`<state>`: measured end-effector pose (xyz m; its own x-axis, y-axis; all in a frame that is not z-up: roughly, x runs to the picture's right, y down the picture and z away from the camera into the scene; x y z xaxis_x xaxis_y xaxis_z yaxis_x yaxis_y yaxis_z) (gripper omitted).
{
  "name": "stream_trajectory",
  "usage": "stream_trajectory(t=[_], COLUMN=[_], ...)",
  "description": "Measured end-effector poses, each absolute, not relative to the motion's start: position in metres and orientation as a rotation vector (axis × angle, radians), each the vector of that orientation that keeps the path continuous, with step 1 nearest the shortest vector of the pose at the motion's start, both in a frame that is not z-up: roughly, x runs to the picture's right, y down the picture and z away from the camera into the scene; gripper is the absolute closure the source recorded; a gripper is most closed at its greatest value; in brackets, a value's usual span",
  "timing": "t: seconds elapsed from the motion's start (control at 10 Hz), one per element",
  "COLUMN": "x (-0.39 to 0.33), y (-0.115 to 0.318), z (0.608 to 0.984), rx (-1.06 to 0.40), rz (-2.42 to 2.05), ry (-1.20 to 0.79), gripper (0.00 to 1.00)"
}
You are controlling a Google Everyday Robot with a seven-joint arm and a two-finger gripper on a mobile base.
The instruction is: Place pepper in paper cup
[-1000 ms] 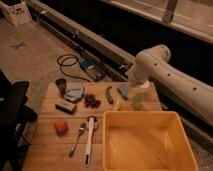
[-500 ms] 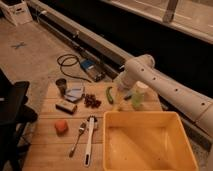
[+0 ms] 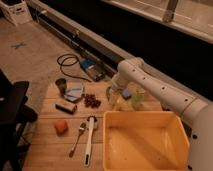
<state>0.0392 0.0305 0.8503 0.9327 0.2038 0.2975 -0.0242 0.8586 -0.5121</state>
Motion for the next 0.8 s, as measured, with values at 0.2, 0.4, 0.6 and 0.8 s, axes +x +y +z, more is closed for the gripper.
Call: stream_trajectory(t=[0.2, 0.4, 0.6, 0.8], x=[0.0408, 0.0407, 0.0401, 0.0397], y=[0.0309, 0.0311, 0.0310, 0.0282], z=[0.8507, 0.8507, 0.8513, 0.8575], rx=[-0.528, -0.529, -0.527, -0.509], rz=[0.124, 0.123, 0.126, 0.145], ry=[-0.352, -0.352, -0.350, -0.345], gripper=[0.20, 0.20, 0.20, 0.20])
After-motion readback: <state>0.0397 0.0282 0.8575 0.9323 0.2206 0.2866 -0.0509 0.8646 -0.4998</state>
